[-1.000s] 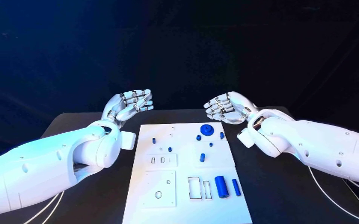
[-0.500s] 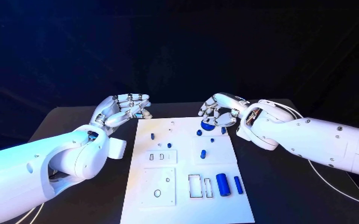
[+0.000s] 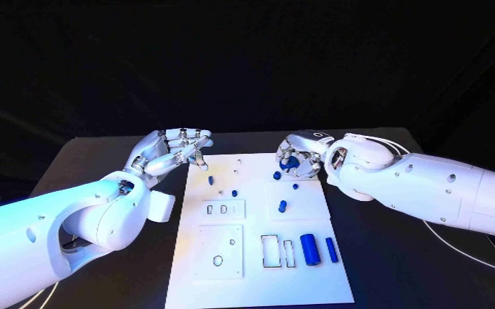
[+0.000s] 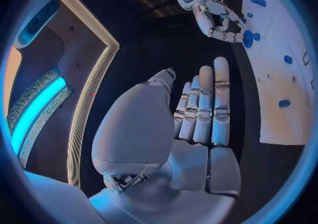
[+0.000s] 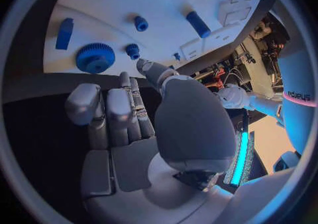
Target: Assemble the parts on the task board
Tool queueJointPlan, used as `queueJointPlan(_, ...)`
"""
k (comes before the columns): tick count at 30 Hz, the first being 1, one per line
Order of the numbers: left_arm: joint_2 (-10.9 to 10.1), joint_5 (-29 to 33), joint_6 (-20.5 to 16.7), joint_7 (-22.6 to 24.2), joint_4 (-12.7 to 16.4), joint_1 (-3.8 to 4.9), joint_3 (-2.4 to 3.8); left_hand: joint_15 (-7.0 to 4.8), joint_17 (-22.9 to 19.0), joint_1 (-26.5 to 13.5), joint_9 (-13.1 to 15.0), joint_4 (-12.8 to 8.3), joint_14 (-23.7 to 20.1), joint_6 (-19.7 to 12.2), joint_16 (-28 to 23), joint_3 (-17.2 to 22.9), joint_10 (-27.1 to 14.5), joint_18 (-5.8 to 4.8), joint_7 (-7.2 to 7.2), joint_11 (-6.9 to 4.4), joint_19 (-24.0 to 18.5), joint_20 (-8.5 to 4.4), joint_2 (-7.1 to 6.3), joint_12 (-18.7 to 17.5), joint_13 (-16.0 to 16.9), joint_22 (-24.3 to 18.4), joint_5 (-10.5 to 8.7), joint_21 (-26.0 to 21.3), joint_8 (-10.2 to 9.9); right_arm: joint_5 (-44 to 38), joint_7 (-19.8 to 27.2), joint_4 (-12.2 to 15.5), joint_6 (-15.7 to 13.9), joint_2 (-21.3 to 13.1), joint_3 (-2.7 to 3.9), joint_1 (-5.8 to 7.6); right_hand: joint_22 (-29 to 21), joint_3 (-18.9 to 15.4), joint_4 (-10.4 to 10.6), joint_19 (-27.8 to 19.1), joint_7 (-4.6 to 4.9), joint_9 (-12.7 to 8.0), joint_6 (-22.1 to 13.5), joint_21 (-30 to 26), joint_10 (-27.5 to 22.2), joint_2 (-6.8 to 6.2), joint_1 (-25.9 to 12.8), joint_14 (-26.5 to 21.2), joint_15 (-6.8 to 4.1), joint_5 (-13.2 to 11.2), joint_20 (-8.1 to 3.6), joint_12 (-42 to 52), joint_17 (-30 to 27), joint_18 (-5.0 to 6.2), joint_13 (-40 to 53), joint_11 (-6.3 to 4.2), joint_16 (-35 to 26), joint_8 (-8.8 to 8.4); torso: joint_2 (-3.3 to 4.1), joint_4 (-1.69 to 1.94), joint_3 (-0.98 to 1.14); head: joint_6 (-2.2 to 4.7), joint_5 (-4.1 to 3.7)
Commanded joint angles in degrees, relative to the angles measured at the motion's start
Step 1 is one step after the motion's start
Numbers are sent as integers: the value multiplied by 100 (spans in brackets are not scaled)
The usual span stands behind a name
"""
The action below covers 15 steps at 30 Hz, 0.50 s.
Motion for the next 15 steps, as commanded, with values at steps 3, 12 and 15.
queueJointPlan(3,-10,18,229,-25,24,15,30,-1,20,-78,9,-12,-50,44,45,46,36,55,-4,4,-63,4,15,-27,-6,42,-17,63,10,-434,-427,19,185,36,-1,-14,383,-89,89,140,-19,47,-39,274,-20,-60,11,184,39,-56,27,78,320,-118,49,-6,330,-38,56,32,1,-19,2)
queueJointPlan(12,-6,-7,277,-119,-53,14,40,3,45,-112,8,-14,-50,33,81,63,25,57,6,11,-105,11,16,-37,-5,96,-18,142,1,-450,-433,10,144,97,-3,-43,665,-137,160,224,-23,97,-42,476,-27,-37,62,195,39,-25,36,116,537,-156,92,-9,576,-39,77,39,1,-18,17)
queueJointPlan(15,-1,-11,292,-144,-78,14,40,7,49,-119,7,-15,-60,28,85,68,18,57,11,15,-120,14,15,-41,-6,110,-19,161,-3,-448,-423,-5,140,124,-5,-68,734,-119,183,237,-29,119,-26,525,-10,-26,89,189,38,79,35,135,575,-165,108,-13,629,-32,78,41,5,-7,22)
